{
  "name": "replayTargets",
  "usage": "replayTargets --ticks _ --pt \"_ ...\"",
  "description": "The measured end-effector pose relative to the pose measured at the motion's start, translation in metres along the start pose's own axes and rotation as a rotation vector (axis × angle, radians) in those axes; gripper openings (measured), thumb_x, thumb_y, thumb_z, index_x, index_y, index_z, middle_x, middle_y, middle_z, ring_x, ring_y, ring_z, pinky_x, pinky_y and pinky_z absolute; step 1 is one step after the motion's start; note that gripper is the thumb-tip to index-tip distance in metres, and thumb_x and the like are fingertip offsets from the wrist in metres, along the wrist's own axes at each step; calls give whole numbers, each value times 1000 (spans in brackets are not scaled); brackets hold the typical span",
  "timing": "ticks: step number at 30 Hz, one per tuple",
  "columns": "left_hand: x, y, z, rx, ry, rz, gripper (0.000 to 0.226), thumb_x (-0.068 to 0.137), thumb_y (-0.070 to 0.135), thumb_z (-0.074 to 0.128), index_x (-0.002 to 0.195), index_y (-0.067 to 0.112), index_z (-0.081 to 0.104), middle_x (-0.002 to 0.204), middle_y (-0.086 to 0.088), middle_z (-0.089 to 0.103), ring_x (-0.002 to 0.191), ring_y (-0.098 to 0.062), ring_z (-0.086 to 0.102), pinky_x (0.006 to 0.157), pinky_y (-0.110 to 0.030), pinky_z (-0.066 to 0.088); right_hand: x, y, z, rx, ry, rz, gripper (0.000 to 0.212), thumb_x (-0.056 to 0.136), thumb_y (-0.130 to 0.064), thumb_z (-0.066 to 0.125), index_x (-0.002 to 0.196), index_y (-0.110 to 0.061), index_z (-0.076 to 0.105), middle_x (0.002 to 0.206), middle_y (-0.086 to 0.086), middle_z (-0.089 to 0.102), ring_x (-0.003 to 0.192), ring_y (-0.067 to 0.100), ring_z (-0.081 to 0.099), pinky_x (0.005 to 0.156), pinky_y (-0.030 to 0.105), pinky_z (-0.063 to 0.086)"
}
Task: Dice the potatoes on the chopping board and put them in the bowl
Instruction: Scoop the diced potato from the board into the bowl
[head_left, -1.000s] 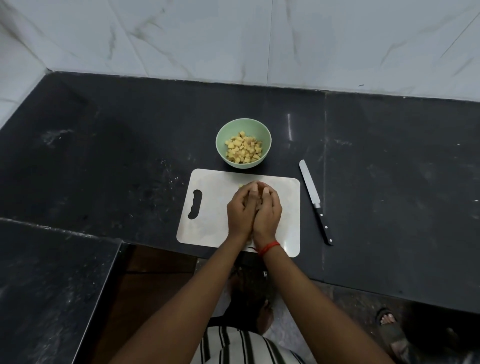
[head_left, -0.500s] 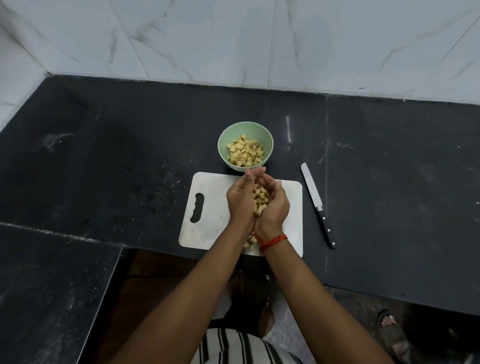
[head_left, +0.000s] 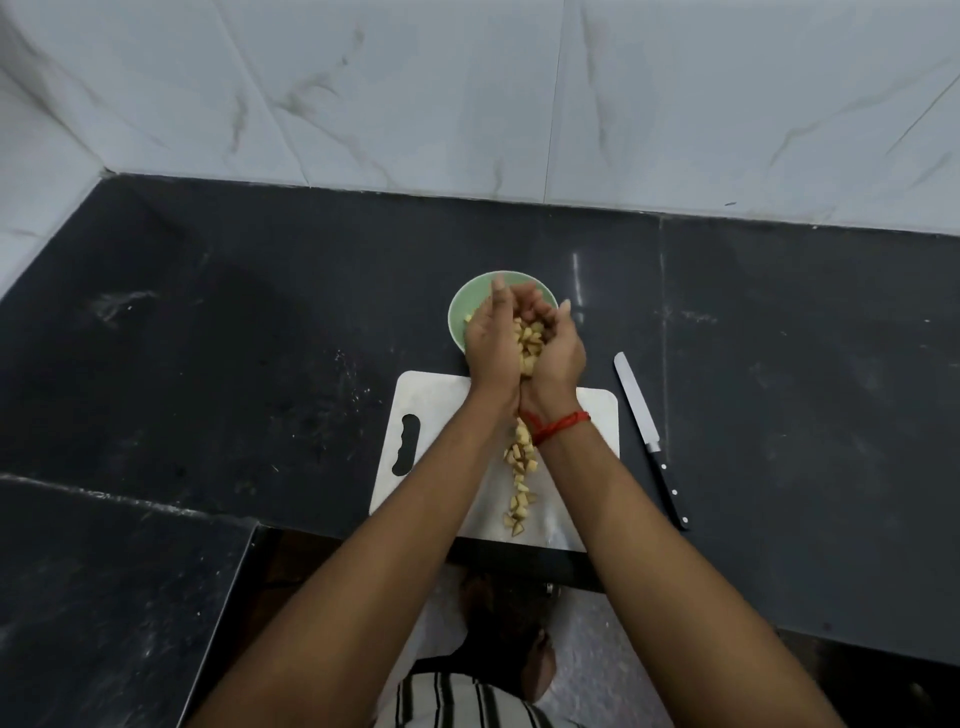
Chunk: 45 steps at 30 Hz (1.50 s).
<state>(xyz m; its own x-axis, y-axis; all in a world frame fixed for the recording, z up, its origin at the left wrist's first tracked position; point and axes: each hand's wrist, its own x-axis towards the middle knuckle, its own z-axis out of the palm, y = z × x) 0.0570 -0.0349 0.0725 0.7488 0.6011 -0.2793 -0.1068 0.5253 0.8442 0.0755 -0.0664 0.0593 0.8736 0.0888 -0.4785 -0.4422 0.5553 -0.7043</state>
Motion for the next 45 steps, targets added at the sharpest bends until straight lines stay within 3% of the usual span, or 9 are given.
replayTargets --ticks 7,11,18,25,28,32,34,42,45 --pt "69 -3 1 483 12 294 31 103 41 57 98 16 75 100 -2 74 92 -11 72 88 -42 60 54 0 37 -328 2 -116 43 104 -35 44 105 1 68 94 13 73 78 16 71 65 29 56" --pt "82 -4 -9 436 62 250 38 100 51 55 95 19 75 99 3 75 93 -13 72 87 -40 60 62 -8 37 -272 9 -161 23 99 -24 47 95 -10 64 81 5 66 79 19 66 80 41 57" --pt "79 2 -20 513 50 336 36 104 41 53 94 13 74 96 2 75 92 -11 70 82 -24 56 52 -21 30 -665 -141 -414 8 96 -13 52 96 -15 60 94 -4 65 81 3 66 73 22 53" --pt "14 4 -95 954 -246 676 24 101 40 59 103 19 68 95 13 64 88 -10 60 74 -23 48 14 -30 -65 -1127 -295 -721 8 98 -27 60 100 -20 63 93 -8 66 85 9 63 72 28 52" --pt "-13 -24 -143 1194 -423 709 29 97 48 61 103 20 70 94 17 59 89 -8 55 77 -26 46 8 -8 -103 -1401 -452 -707 24 100 -34 57 112 -18 69 110 -3 68 101 13 61 87 36 53" --pt "-22 -49 -170 1171 -198 547 33 104 47 48 95 22 68 91 13 64 89 -10 57 81 -40 49 6 18 -111 -1626 -661 -712 48 102 -46 47 136 -15 59 146 3 53 142 17 39 119 39 33" --pt "-25 -54 -172 1116 -88 475 38 108 41 43 86 22 68 86 13 66 90 -8 60 85 -38 48 5 24 -108 -1723 -715 -707 58 102 -51 44 145 -12 51 156 3 41 150 17 24 123 33 22" --pt "-22 -58 -173 1135 -56 465 48 109 41 34 74 23 61 74 11 63 83 -9 59 84 -39 48 -17 29 -127 -1736 -956 -626 65 99 -59 44 150 -19 44 159 -5 36 148 7 25 119 34 32" --pt "-27 -55 -173 1030 -40 565 43 108 38 40 81 19 66 81 8 62 87 -15 59 82 -39 48 -26 27 -141 -1495 -787 -563 61 99 -57 44 150 -23 43 157 -5 40 146 8 33 118 36 34"
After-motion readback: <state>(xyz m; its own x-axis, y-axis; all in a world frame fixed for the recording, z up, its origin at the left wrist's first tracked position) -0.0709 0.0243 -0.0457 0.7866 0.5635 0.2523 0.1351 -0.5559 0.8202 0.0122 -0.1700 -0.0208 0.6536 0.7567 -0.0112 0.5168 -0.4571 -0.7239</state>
